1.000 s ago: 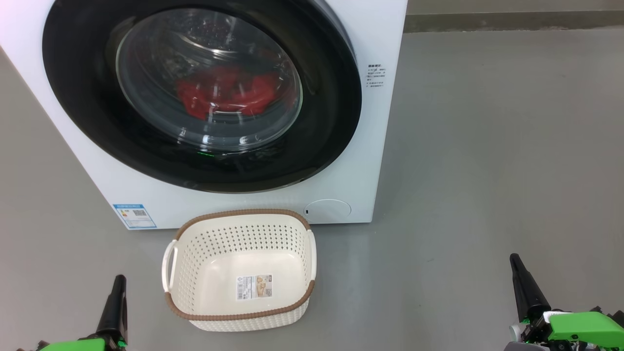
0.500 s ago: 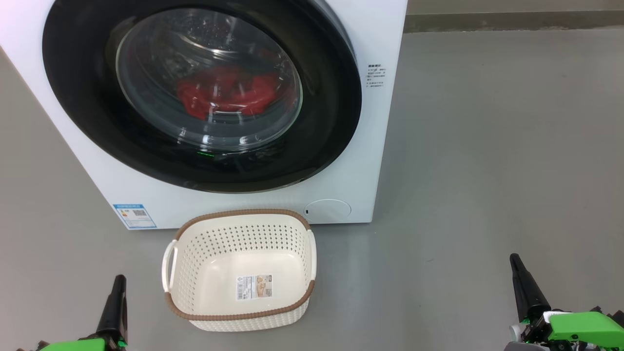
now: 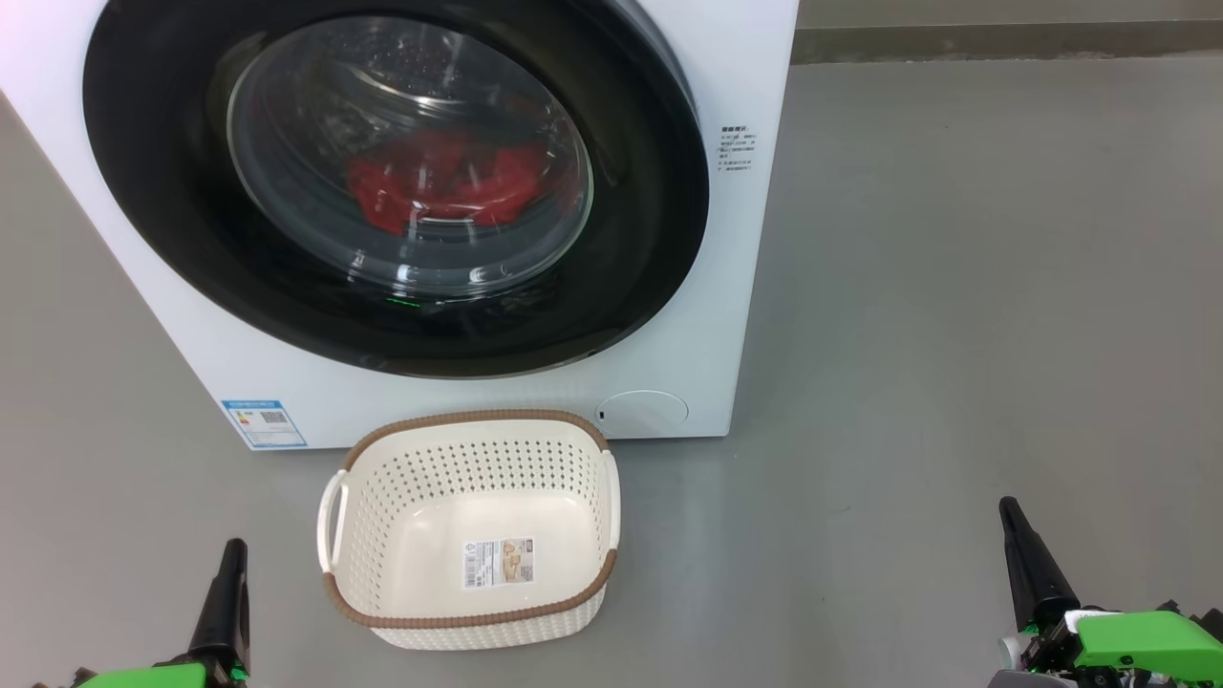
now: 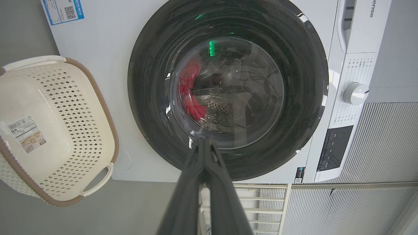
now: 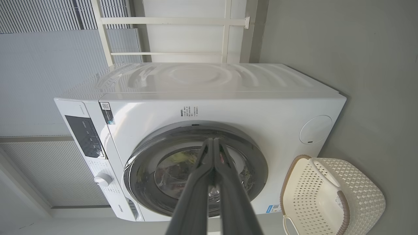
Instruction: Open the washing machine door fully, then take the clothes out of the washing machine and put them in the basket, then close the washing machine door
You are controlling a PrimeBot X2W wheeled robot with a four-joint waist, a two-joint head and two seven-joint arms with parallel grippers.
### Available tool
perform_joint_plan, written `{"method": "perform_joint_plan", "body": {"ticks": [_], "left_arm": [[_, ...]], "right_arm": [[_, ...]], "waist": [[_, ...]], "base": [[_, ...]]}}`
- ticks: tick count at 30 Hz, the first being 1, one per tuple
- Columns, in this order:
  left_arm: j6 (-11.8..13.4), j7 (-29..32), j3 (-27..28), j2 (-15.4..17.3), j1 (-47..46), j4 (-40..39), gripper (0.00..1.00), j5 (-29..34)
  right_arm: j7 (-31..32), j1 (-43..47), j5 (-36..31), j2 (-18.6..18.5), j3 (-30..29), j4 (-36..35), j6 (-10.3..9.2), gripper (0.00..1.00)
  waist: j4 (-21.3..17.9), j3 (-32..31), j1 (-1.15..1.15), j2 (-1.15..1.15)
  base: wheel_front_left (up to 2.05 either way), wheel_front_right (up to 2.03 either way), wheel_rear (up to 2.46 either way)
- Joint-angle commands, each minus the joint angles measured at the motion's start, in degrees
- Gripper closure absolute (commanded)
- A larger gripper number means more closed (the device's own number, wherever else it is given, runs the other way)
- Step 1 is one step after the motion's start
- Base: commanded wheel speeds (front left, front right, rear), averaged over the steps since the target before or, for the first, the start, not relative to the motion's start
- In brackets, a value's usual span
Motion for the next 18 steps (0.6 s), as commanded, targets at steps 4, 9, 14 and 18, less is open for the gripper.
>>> {"method": "perform_joint_plan", "body": {"ticks": [4, 9, 14, 18], "left_arm": [[-0.6, 0.2, 1.8, 0.9, -2.3, -1.1, 1.0, 0.2], [-0.6, 0.2, 1.8, 0.9, -2.3, -1.1, 1.0, 0.2], [-0.6, 0.2, 1.8, 0.9, -2.3, -1.1, 1.0, 0.2], [-0.6, 0.2, 1.8, 0.9, -2.3, -1.1, 1.0, 0.2]], "right_arm": [[0.4, -2.6, -0.6, -0.2, 1.3, -1.4, 0.53, 1.0], [0.4, -2.6, -0.6, -0.2, 1.3, -1.4, 0.53, 1.0], [0.4, -2.6, -0.6, -0.2, 1.3, -1.4, 0.53, 1.0], [0.4, -2.6, -0.6, -0.2, 1.3, -1.4, 0.53, 1.0]], "waist": [[0.0, 0.0, 0.0, 0.0], [0.0, 0.0, 0.0, 0.0], [0.0, 0.0, 0.0, 0.0], [0.0, 0.0, 0.0, 0.0]], "base": [[0.0, 0.0, 0.0], [0.0, 0.0, 0.0], [0.0, 0.0, 0.0], [0.0, 0.0, 0.0]]}}
